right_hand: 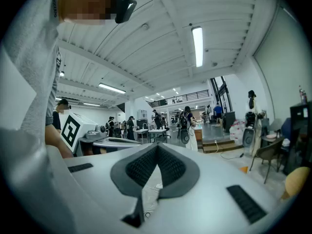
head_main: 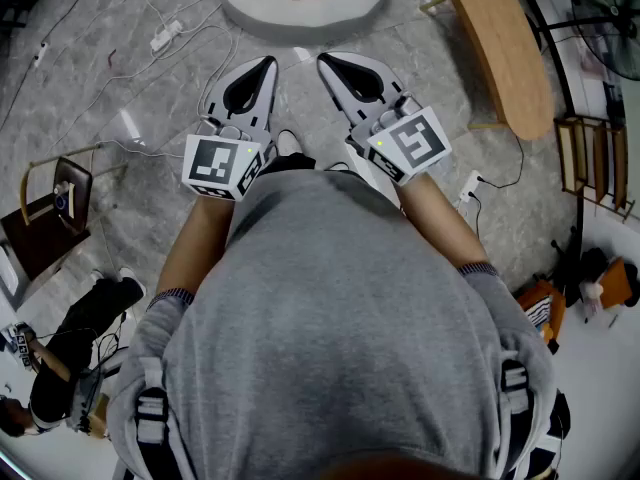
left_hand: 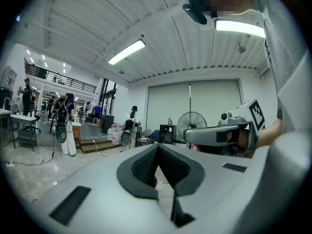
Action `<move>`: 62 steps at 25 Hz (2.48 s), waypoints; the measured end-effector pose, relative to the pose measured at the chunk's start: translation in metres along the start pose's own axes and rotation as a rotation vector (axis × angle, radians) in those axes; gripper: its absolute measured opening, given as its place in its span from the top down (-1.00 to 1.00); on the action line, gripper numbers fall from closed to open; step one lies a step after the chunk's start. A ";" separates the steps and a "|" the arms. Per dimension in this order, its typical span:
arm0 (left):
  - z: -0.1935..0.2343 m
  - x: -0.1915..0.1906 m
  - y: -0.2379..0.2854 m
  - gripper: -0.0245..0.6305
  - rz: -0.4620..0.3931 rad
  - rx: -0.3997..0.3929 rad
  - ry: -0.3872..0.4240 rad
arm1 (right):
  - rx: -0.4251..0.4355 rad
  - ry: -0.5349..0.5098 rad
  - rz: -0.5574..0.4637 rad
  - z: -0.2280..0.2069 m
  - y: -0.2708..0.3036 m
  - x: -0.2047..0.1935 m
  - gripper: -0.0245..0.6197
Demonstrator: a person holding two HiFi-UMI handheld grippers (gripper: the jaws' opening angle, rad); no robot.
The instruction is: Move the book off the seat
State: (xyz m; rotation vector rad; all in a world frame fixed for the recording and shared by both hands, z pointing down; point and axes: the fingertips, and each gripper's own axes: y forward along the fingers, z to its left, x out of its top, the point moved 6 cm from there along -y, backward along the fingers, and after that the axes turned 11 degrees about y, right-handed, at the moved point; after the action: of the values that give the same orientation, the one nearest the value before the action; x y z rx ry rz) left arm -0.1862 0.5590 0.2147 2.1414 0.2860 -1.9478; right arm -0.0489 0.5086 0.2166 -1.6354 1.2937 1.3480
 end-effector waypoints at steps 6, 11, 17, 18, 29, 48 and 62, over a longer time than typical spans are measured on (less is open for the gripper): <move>0.004 -0.001 -0.001 0.88 0.007 0.002 0.016 | 0.009 -0.011 -0.008 0.005 0.007 0.002 0.92; 0.004 -0.002 -0.002 0.88 0.011 -0.009 0.013 | 0.001 0.001 0.003 0.004 0.006 -0.004 0.92; 0.012 -0.007 0.001 0.87 0.035 -0.003 0.010 | -0.006 0.017 -0.002 0.000 0.011 -0.007 0.90; 0.012 -0.008 0.002 0.87 0.040 -0.001 0.009 | -0.007 0.018 0.005 -0.001 0.012 -0.008 0.90; 0.021 -0.034 0.019 0.51 0.152 -0.021 -0.015 | -0.063 0.061 0.133 -0.024 0.028 -0.023 0.60; 0.084 -0.065 0.053 0.02 0.210 -0.043 -0.098 | -0.162 0.108 0.249 -0.067 0.074 -0.043 -0.04; 0.107 -0.067 0.171 0.01 0.240 -0.004 -0.089 | -0.126 0.114 0.247 -0.200 0.104 -0.012 -0.04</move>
State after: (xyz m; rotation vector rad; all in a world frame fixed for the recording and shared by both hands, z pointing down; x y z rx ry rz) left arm -0.2438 0.3641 0.2783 1.9758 0.0150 -1.8948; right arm -0.0828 0.2983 0.2919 -1.7006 1.5470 1.5276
